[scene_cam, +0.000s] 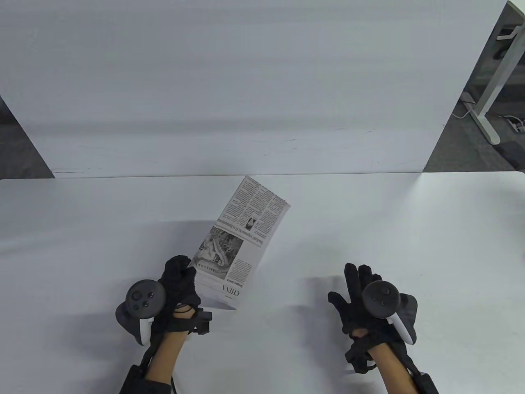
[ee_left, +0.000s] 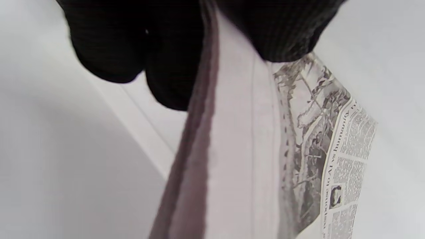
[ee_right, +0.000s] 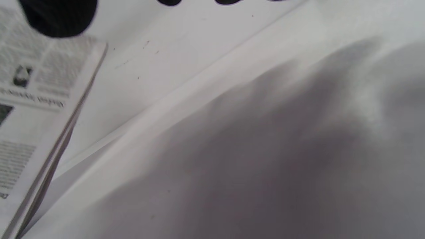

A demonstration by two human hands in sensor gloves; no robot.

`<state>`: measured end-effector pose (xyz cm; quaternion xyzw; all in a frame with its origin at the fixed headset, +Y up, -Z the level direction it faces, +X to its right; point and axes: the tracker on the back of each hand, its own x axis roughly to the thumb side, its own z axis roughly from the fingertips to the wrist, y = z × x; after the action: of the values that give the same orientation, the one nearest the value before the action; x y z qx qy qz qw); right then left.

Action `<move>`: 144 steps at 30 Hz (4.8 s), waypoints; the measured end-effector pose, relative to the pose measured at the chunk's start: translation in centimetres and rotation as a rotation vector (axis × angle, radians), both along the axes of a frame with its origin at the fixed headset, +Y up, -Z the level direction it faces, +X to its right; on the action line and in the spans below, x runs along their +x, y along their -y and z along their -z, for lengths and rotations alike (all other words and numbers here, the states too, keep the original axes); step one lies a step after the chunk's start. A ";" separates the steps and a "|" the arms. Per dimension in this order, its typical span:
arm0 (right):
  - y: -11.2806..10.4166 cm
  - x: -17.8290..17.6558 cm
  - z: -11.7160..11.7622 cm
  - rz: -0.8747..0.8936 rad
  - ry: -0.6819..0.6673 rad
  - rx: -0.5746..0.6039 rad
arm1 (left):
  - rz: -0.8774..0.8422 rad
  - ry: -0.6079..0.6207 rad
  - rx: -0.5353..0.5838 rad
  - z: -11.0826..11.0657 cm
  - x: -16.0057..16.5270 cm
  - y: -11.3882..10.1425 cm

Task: Unfold folded newspaper and lay flat

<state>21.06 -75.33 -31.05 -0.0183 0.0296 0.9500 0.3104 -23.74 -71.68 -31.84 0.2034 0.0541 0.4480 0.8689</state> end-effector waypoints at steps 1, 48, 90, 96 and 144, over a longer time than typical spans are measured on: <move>0.1 0.0 0.1 0.006 -0.005 -0.011 | -0.041 0.040 0.014 -0.1 0.7 0.0; -4.9 -9.1 -4.9 0.409 -0.417 0.378 | -0.175 0.658 0.141 -4.3 14.4 -2.1; -6.0 2.3 -2.8 0.625 0.076 0.451 | -0.169 0.292 0.012 0.3 0.6 -2.0; -6.9 0.6 -4.0 0.488 0.063 0.540 | 0.125 0.029 0.250 -2.4 -0.6 -5.1; -0.2 -2.8 -1.1 1.051 -0.196 -0.079 | -0.404 0.094 -0.099 -1.4 2.2 -0.3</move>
<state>18.29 -75.16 -29.98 0.0762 0.0995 0.6619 0.7390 -21.58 -71.41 -30.47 0.1244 0.0753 0.6189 0.7719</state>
